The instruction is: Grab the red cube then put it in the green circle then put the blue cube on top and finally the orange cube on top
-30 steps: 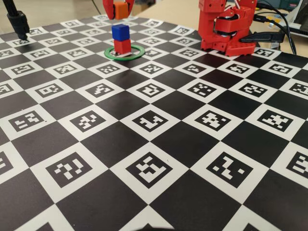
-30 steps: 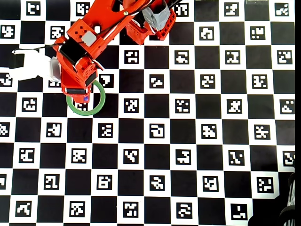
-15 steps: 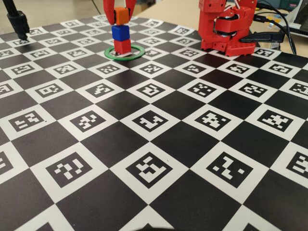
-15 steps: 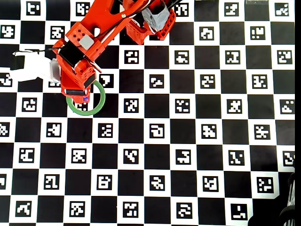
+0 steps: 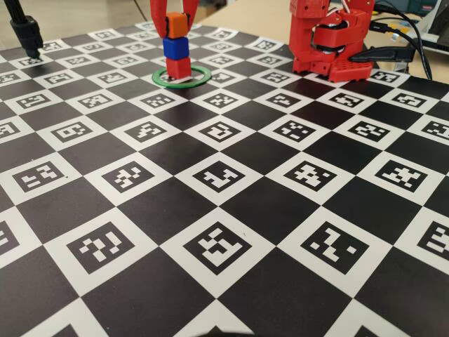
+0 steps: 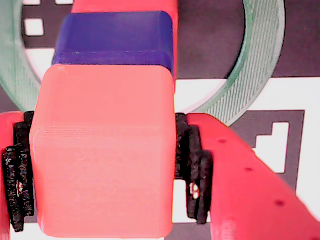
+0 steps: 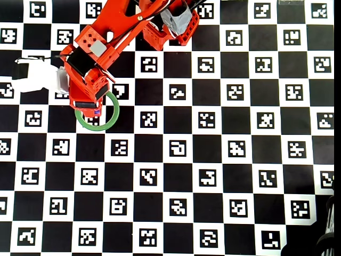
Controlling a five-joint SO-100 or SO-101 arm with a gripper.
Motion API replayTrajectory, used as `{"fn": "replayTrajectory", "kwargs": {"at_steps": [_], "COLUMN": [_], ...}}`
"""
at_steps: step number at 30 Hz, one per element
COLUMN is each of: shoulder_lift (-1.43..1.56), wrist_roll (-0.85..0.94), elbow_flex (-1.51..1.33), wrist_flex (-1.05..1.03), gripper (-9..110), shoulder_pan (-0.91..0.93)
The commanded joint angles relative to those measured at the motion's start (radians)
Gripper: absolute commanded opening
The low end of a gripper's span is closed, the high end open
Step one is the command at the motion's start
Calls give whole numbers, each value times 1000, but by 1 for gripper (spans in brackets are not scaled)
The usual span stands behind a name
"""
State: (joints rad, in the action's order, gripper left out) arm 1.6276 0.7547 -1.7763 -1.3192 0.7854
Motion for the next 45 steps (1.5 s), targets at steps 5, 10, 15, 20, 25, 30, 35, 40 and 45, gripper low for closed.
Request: {"fn": "replayTrajectory", "kwargs": {"at_steps": [5, 10, 15, 20, 25, 30, 35, 40, 45], "shoulder_lift": [14, 14, 17, 18, 20, 23, 35, 64, 91], "wrist_roll": [0, -9, -18, -15, -18, -12, 21, 41, 41], "elbow_flex": [-8, -11, -9, -11, -8, -6, 18, 133, 336], "wrist_flex": [25, 31, 26, 17, 11, 0, -51, -166, -351], "gripper": [5, 6, 23, 43, 49, 52, 55, 57, 56], "shoulder_pan": [6, 6, 11, 11, 11, 12, 17, 18, 15]}}
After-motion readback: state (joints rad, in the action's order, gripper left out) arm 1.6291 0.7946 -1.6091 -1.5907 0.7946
